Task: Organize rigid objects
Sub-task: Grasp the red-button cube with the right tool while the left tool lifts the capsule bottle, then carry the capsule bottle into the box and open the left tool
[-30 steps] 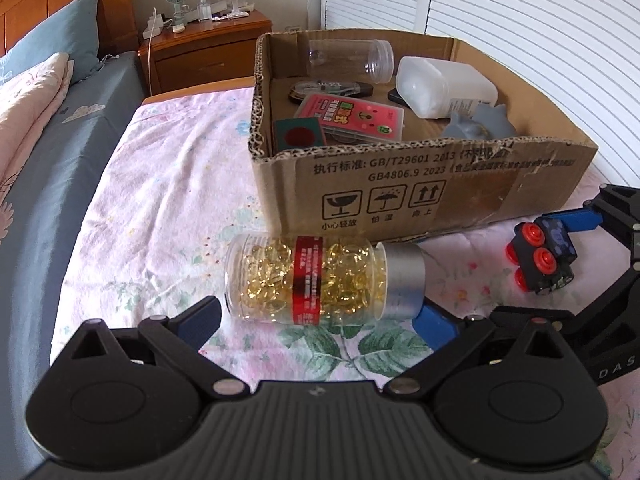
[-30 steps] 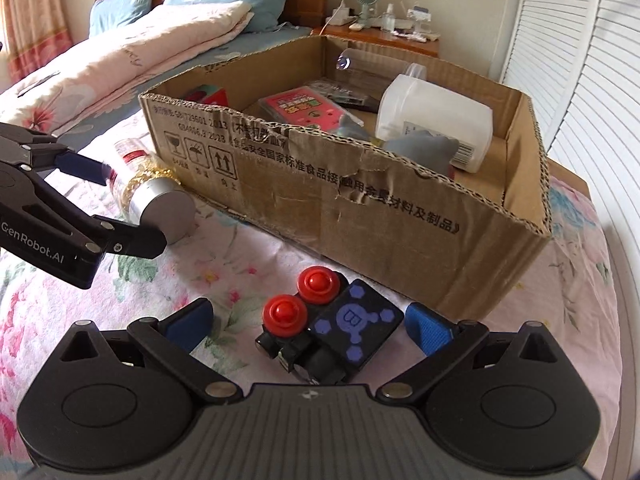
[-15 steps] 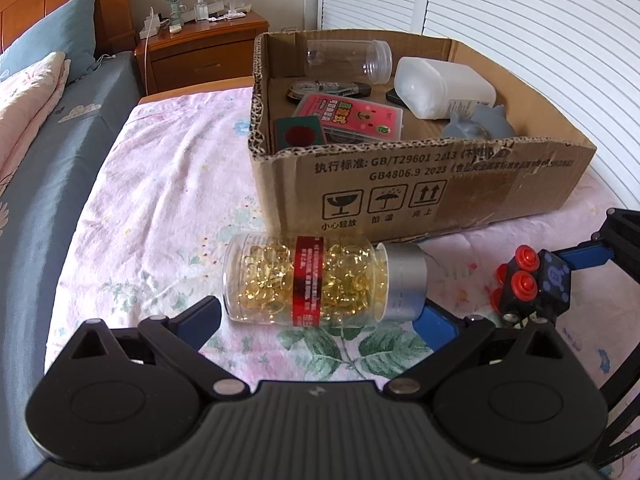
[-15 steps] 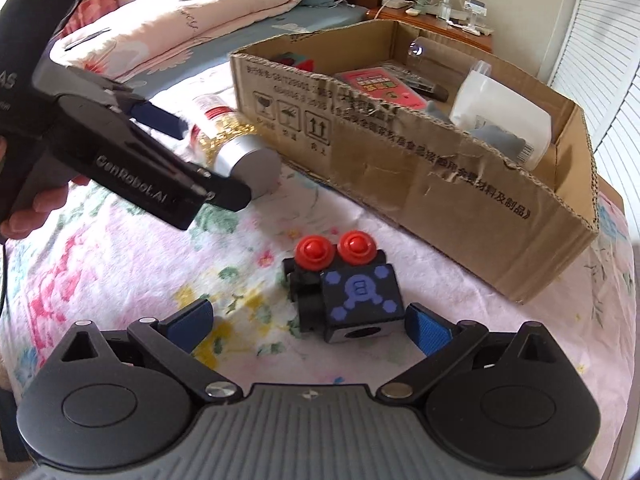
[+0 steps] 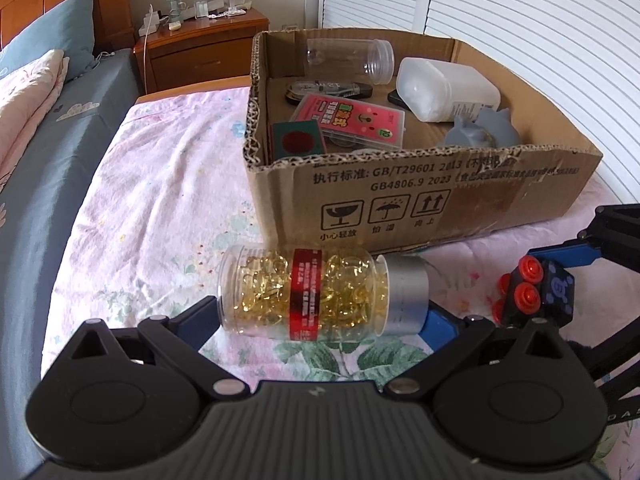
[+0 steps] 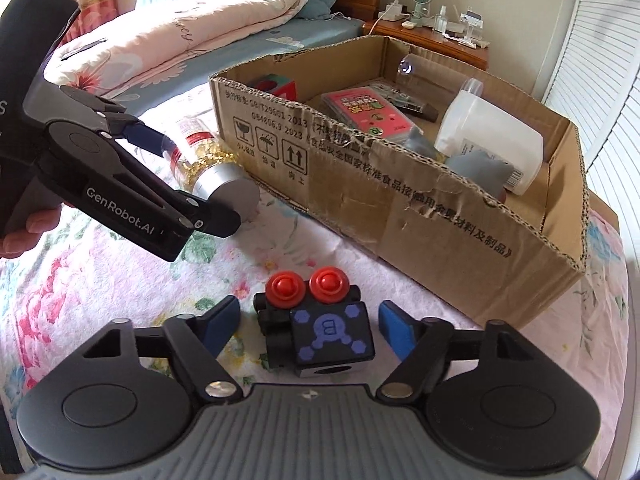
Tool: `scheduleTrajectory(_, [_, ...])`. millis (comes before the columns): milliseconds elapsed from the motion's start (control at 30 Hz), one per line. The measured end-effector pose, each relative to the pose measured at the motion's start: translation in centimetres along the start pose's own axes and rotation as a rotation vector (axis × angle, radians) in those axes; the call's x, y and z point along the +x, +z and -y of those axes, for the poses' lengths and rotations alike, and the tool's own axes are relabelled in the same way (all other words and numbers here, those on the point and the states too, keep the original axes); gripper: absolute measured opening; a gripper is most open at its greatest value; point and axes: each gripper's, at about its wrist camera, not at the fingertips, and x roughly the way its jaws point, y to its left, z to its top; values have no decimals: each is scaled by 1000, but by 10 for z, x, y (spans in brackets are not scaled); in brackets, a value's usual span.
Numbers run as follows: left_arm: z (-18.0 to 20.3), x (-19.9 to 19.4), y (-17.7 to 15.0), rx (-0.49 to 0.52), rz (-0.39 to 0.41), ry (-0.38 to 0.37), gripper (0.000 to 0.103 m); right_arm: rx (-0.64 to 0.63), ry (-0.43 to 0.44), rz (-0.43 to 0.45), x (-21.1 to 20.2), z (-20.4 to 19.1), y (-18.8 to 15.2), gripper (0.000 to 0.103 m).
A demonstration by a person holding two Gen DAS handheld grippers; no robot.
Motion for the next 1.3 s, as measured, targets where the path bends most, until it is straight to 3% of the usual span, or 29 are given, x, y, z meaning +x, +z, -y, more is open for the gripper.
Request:
scheduleTrajectory(67, [0,-1,1,-7,7,-4,101,3,-3,2,-2,0,0,62])
scheduleTrajectory(133, [-1,-2,3,-14,20,-5,100,7,-14,-4,-2,0,1,61])
scheduleTrajectory(333, [2,-6,6,4,33,-15,93,2,-42,-5,-4,-3,0,61])
scheduleTrajectory(500, [0,-9,7,16,25,-41,93,2,-72,-12,-8,-4,-1,61])
scheduleTrajectory(900, [3,-50,10,160,-16,-122,93,15,-90,0,-38,2,1,61])
scheduleTrajectory(1100, [9,-79,34,211,50,-155,93,12,-98,17,-59,6,5,60])
scheduleTrajectory(1300, [23,-83,74,256,156,-148,93,42,-94,46,-75,13,12,60])
